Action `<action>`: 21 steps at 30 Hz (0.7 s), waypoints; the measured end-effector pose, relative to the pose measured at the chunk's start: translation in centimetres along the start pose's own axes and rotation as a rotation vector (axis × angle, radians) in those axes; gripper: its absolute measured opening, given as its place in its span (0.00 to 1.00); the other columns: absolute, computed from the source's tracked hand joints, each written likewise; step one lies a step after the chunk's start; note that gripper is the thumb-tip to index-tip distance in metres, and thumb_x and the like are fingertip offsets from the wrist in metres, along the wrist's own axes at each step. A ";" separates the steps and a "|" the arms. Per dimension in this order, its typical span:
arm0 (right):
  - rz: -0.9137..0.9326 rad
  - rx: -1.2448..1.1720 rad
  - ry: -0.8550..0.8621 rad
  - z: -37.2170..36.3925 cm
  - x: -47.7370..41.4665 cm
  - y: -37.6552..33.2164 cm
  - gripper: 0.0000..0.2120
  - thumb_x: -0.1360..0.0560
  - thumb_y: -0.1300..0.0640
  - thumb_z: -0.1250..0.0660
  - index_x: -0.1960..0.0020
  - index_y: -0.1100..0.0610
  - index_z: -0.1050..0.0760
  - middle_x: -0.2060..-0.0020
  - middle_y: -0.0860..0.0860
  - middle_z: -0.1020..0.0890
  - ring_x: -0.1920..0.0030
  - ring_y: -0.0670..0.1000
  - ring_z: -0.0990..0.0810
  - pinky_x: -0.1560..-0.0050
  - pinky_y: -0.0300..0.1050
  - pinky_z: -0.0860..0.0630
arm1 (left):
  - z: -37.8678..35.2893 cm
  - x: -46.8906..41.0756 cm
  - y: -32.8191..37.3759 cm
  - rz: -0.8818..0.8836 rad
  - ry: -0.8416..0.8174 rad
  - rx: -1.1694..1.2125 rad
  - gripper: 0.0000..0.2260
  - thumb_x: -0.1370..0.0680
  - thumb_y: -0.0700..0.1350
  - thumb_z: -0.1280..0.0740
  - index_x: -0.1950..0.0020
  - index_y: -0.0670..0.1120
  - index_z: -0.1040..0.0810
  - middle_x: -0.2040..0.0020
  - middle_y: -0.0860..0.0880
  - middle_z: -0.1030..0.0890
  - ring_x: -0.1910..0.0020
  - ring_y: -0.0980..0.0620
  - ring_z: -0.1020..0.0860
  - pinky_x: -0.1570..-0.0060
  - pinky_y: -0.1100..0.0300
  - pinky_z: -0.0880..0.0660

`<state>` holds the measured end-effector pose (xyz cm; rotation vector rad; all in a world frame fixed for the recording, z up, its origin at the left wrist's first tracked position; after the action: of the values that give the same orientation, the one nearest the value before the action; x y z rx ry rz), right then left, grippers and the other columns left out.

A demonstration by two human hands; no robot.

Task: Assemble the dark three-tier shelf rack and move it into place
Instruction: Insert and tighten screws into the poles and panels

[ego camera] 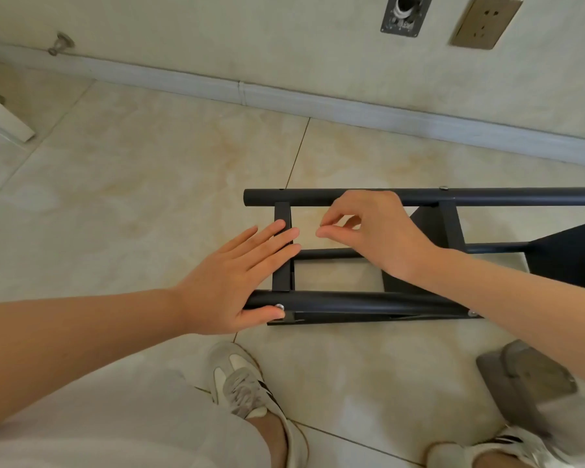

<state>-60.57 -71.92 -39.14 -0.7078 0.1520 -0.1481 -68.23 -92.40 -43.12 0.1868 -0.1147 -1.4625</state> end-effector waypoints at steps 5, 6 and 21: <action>-0.375 -0.424 -0.229 -2.2 1.0 0.4 0.05 0.28 0.57 0.24 0.56 0.59 0.15 0.63 0.51 0.14 0.60 0.47 0.16 0.58 0.40 0.18 | -0.4 0.3 0.0 -0.001 0.015 0.030 0.35 0.18 0.64 0.45 0.18 0.43 0.45 0.17 0.46 0.47 0.18 0.46 0.51 0.20 0.49 0.51; -0.439 -0.515 -0.279 -2.6 1.1 0.5 0.04 0.27 0.59 0.25 0.55 0.61 0.16 0.62 0.53 0.14 0.59 0.48 0.15 0.60 0.41 0.17 | -0.5 0.4 0.0 0.000 0.021 0.040 0.35 0.18 0.64 0.45 0.18 0.43 0.45 0.17 0.46 0.47 0.18 0.46 0.51 0.20 0.49 0.52; -0.655 -0.756 -0.621 -6.7 1.4 1.5 0.05 0.24 0.57 0.28 0.52 0.59 0.17 0.59 0.55 0.13 0.56 0.51 0.13 0.57 0.38 0.18 | -0.8 0.6 0.0 -0.012 0.080 0.124 0.35 0.19 0.62 0.41 0.19 0.43 0.44 0.18 0.45 0.45 0.18 0.44 0.49 0.21 0.48 0.48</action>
<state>-60.30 -75.27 -45.26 -1.5080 -0.6636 -0.5005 -68.05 -92.90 -43.92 0.3468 -0.1397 -1.4588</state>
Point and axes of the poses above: each hand's wrist, its own x-axis away from the middle knuckle, its own z-axis out of the back of the hand, y = z × x, the point moved 4 cm from there along -x, towards the middle knuckle
